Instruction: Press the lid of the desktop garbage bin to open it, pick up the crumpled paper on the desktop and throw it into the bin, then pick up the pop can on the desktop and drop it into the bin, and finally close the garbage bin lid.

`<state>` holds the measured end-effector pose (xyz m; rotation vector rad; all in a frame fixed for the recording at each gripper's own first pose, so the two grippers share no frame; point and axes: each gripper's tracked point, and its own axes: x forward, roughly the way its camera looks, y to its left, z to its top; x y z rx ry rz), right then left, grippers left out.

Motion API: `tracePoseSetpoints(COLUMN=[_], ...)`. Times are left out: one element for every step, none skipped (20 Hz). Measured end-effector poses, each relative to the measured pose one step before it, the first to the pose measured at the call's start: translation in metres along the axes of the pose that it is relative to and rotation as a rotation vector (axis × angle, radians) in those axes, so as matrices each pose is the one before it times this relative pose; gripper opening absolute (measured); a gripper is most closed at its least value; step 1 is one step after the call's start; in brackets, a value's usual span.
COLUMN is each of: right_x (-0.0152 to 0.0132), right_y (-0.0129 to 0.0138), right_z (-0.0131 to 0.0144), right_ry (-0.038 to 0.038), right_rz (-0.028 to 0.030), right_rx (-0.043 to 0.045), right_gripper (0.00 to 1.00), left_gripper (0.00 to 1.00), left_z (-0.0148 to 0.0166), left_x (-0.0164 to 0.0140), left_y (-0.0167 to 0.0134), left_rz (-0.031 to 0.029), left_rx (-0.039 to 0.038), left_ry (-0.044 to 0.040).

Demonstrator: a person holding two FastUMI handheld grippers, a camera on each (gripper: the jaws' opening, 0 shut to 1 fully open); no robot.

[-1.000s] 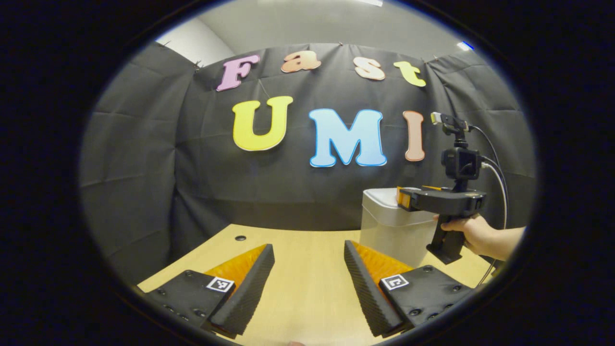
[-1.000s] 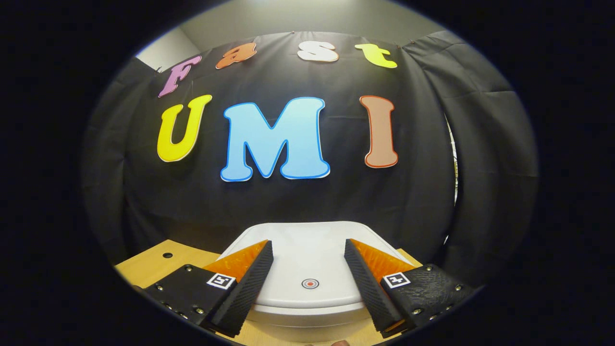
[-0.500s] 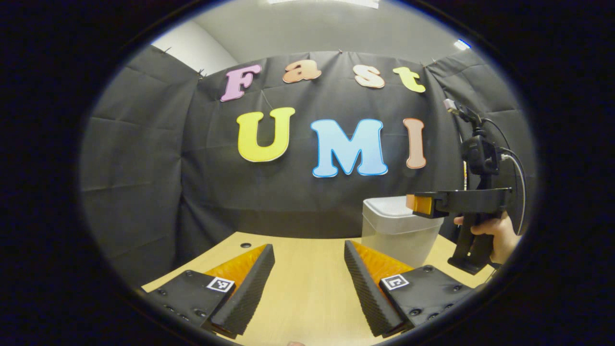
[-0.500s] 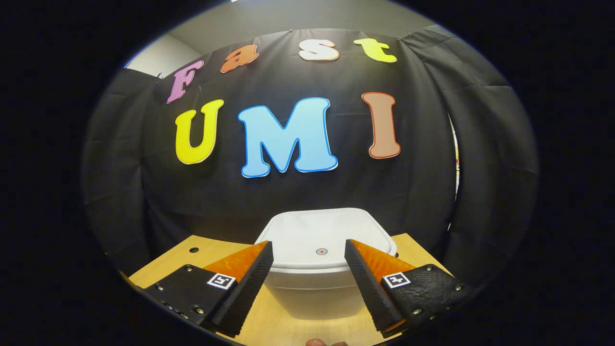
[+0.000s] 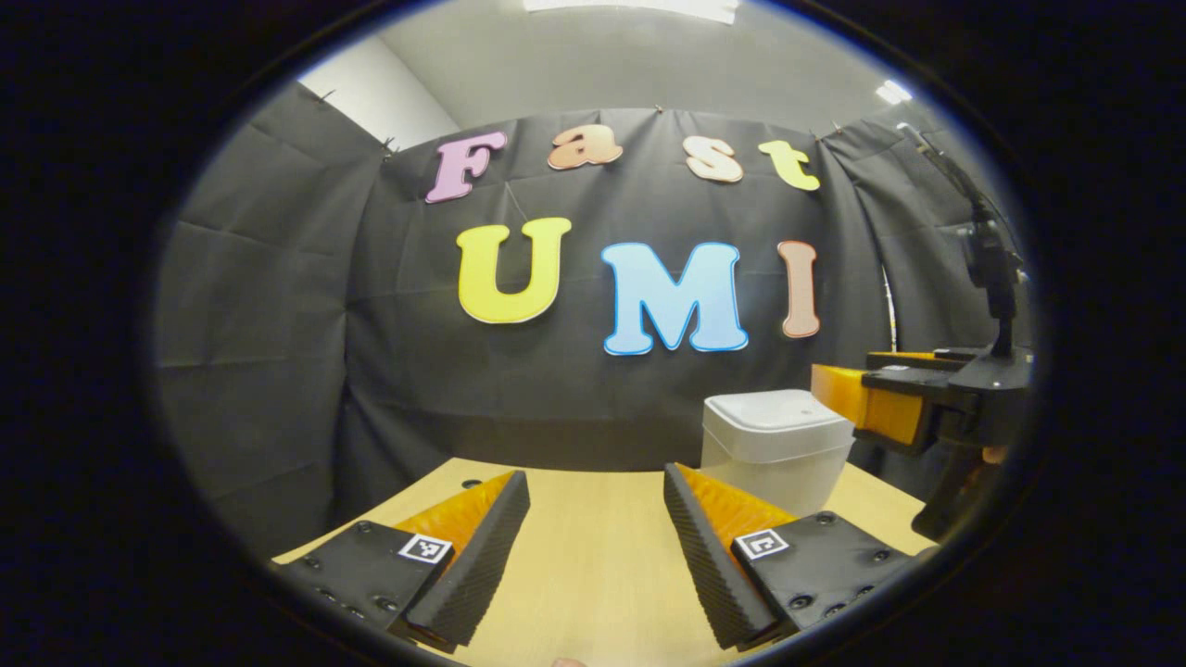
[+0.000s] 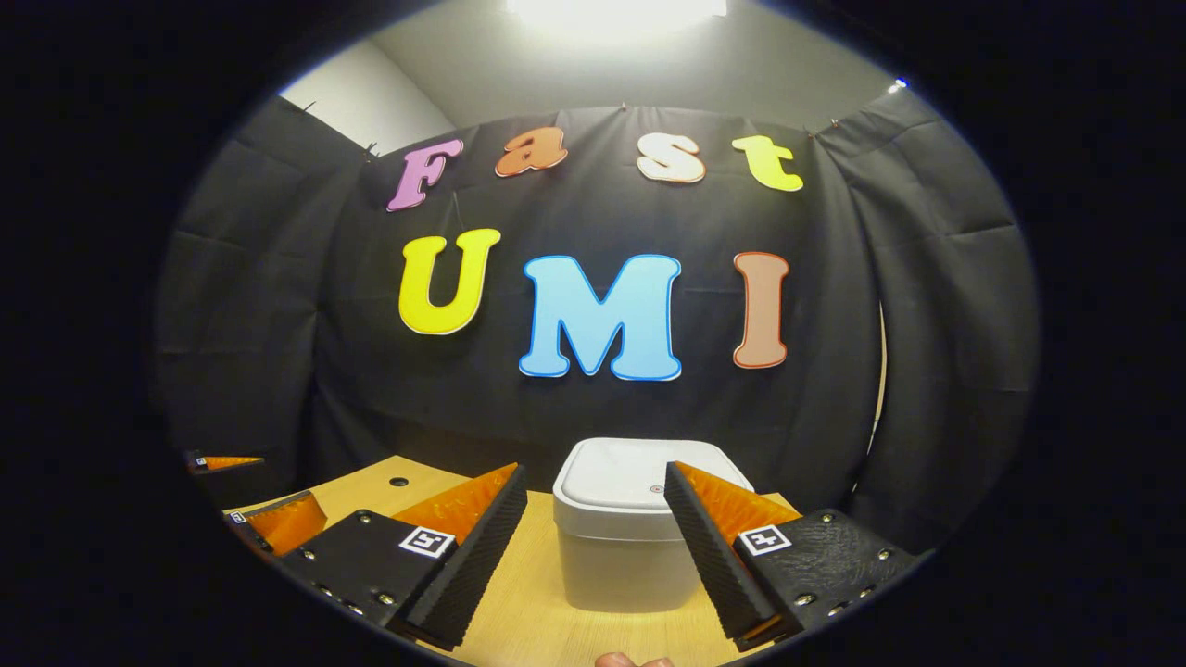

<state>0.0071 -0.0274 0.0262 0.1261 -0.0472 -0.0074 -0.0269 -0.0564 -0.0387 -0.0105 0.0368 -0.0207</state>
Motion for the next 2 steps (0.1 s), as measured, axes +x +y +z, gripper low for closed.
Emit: tracePoseSetpoints(right_x=[-0.00270, -0.00230], right_y=[0.00324, 0.00387], right_z=[0.00051, -0.00004], right_ry=[-0.00010, 0.00144], right_rz=[0.00398, 0.00874], right_rx=[-0.00698, -0.00462], right_gripper=[0.95, 0.96], left_gripper=[0.95, 0.95], left_z=[0.00101, 0.00089], left_x=[0.00021, -0.00152], left_y=[0.00313, 0.00274], left_rz=[0.00526, 0.00588], left_rx=[-0.00458, -0.00656], left_ry=[-0.00145, -0.00438])
